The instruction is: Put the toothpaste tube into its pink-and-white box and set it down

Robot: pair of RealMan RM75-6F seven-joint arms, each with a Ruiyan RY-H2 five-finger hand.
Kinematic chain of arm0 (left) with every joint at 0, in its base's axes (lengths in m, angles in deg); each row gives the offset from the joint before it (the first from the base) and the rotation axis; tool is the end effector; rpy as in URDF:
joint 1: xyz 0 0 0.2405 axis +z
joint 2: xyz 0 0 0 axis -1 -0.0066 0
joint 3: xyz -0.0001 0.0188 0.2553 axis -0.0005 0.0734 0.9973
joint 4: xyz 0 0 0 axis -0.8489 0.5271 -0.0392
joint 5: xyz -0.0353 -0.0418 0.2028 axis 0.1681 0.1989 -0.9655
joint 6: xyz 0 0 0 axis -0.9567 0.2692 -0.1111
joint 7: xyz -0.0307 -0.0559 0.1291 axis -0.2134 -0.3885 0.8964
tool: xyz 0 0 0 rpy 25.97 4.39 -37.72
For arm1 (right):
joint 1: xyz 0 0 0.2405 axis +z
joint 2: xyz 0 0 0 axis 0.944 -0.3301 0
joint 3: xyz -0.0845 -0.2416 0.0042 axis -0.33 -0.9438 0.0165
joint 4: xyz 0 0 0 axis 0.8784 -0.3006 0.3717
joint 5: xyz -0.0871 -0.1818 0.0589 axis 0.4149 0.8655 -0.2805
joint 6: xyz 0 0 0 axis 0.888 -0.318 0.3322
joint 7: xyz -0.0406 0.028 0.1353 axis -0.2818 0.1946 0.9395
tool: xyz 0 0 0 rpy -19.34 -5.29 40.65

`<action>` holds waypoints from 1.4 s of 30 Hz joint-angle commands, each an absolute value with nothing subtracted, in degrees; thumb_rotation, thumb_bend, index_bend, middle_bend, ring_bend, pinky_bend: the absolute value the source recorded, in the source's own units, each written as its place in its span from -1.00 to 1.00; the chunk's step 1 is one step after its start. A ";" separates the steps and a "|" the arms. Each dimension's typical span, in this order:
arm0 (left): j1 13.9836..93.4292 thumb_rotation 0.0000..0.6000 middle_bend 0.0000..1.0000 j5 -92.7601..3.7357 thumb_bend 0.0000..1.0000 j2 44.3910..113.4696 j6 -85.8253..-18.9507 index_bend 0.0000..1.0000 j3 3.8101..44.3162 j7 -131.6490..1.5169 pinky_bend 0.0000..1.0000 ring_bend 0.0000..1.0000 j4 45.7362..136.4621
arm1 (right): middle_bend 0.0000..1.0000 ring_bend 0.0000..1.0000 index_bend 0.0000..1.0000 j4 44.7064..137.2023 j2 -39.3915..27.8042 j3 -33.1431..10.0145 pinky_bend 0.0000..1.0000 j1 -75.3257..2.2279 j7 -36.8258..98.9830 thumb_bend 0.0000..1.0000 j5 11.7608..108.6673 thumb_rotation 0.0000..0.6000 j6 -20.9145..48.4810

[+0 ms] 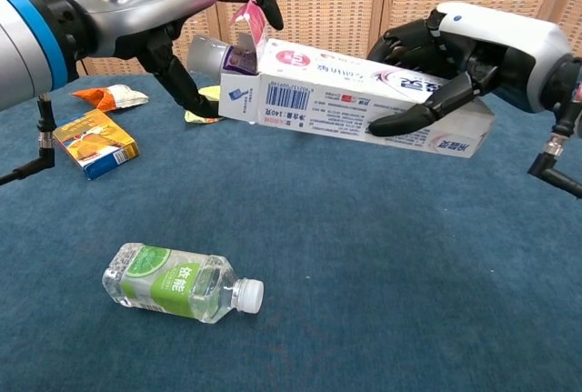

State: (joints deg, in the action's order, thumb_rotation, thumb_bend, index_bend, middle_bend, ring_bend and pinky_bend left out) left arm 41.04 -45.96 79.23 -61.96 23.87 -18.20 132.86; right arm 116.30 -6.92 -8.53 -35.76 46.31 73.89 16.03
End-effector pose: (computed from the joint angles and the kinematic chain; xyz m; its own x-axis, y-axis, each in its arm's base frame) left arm -0.0372 0.2820 0.0326 0.5145 -0.0086 0.8575 0.7189 -0.5407 -0.4368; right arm -0.1152 -0.3053 0.0319 -0.2227 -0.3848 0.8958 -0.8842 -0.3072 -0.3518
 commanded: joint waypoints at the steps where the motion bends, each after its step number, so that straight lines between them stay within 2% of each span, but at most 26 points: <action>1: 41.30 1.00 -1.00 -46.51 -0.52 78.97 -61.93 -0.59 24.08 -18.26 -1.00 -1.00 132.61 | 0.17 -0.12 0.35 116.66 -6.93 -7.89 0.03 -36.37 48.81 -0.92 72.74 1.00 15.77; 18: 46.26 1.00 -1.00 -55.36 -0.52 73.35 -65.29 -0.59 25.16 -26.92 -1.00 -1.00 133.95 | 0.17 -0.12 0.35 112.12 -7.80 -6.99 0.03 -41.36 64.02 -0.92 69.12 1.00 14.67; 28: 49.12 1.00 -1.00 -59.91 -0.52 67.64 -67.53 -0.59 23.94 -31.08 -1.00 -1.00 135.89 | 0.17 -0.12 0.35 105.14 -7.48 -9.06 0.03 -45.34 74.73 -0.92 70.33 1.00 14.65; 32: 50.55 1.00 -1.00 -61.95 -0.52 66.01 -67.82 -0.59 25.32 -31.05 -1.00 -1.00 136.49 | 0.17 -0.12 0.35 102.26 -7.44 -10.18 0.02 -46.80 76.85 -0.93 71.45 1.00 13.95; 35: 52.09 1.00 -1.00 -63.24 -0.52 65.09 -67.85 -0.59 27.08 -30.69 -1.00 -1.00 136.69 | 0.16 -0.12 0.35 99.79 -7.52 -11.27 0.02 -48.04 75.20 -0.92 73.04 1.00 12.02; 42: 56.90 1.00 -1.00 -67.99 -0.52 66.00 -69.45 -0.59 31.55 -35.67 -1.00 -1.00 133.86 | 0.14 -0.12 0.35 96.56 -6.39 -15.07 -0.01 -51.03 59.28 -0.92 75.93 1.00 6.42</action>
State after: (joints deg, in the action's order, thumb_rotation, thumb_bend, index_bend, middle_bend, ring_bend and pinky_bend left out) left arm 55.43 -66.29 65.51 -68.78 30.24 -33.83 135.17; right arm 97.96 -7.14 -13.00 -49.22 65.98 74.50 9.30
